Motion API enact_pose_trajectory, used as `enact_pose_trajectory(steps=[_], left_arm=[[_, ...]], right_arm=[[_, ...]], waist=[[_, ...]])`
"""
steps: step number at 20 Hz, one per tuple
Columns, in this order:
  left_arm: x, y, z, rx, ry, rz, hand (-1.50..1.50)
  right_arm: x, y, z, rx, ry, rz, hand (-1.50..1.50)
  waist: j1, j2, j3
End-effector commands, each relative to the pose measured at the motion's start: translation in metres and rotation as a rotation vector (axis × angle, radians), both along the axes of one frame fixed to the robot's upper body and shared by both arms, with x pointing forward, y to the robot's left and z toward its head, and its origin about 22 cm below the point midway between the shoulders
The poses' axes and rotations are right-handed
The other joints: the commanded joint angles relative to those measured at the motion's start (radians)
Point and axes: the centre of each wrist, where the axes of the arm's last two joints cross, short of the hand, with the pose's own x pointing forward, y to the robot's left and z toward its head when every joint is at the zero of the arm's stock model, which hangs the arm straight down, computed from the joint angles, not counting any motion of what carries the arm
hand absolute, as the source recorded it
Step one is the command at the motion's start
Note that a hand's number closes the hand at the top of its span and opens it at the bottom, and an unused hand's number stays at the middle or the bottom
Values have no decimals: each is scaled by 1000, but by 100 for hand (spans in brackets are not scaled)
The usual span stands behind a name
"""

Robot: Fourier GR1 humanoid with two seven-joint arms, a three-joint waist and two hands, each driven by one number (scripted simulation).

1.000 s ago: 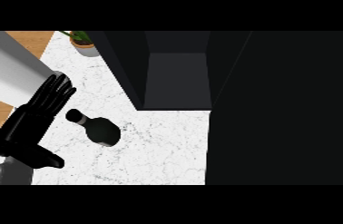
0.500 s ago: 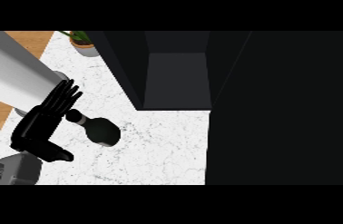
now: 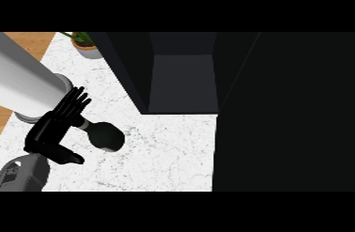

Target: Pick up the wine, place it into the cabinet and close the cabinet

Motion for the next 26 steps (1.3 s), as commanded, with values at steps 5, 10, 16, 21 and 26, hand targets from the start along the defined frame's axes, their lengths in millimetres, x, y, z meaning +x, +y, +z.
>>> enact_pose_trajectory(steps=[5,10,16,21,26], left_arm=[[6,-7,-19,-12,38,-16,-150],[-8,-4,-52,8,69,-28,-150],[6,-34,-64,-11,57,-21,-150],[0,-41,-75,-13,63,-18,-150],[-16,-16,-82,-90,87,-2,-150]], right_arm=[[-6,9,5,8,-2,5,-150],[-18,7,9,16,-14,20,-150],[-8,13,-1,3,-9,-2,-150],[-7,5,9,-22,-10,12,-150],[-4,9,-6,-12,-20,16,-150]], waist=[[2,-1,0],[-7,1,-1],[-9,3,-1],[-6,2,-1],[-14,6,-2]])
